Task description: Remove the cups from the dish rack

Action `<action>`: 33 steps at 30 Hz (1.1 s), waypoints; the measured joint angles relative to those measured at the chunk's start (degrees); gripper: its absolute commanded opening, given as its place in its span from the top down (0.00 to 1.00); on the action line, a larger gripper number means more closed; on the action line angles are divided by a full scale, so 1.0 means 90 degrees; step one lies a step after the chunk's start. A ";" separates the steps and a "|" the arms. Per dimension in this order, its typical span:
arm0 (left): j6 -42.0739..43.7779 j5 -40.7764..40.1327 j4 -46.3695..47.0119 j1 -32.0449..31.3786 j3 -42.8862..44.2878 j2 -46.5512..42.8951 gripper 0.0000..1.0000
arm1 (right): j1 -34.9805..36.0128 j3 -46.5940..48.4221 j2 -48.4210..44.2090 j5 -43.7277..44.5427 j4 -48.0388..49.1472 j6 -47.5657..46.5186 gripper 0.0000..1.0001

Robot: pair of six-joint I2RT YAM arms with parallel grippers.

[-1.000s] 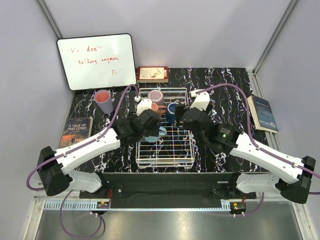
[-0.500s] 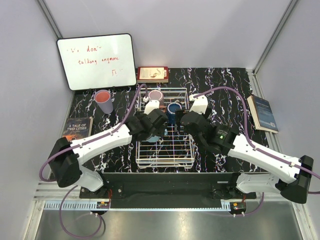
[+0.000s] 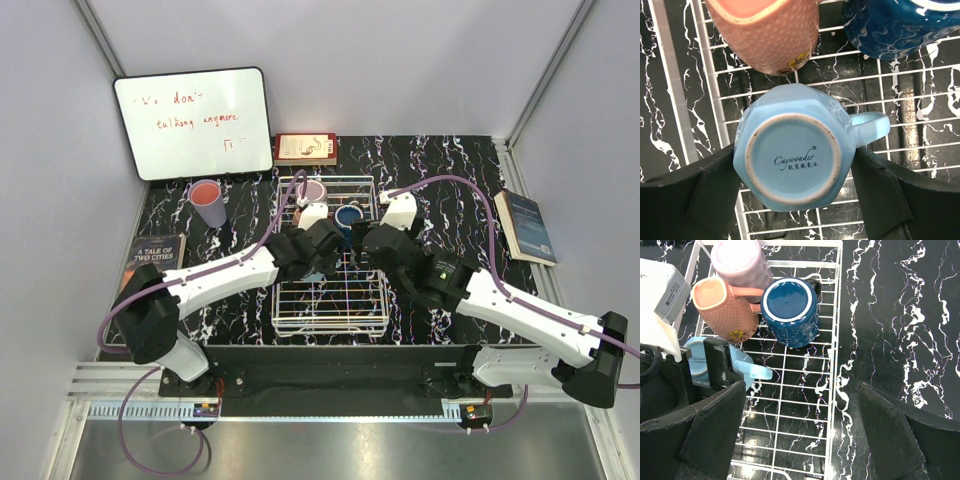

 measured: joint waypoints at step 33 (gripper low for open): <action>0.0532 0.0342 0.0204 0.0039 -0.0738 -0.2050 1.00 | 0.0000 0.0000 0.0075 -0.0022 0.0005 0.0119 0.00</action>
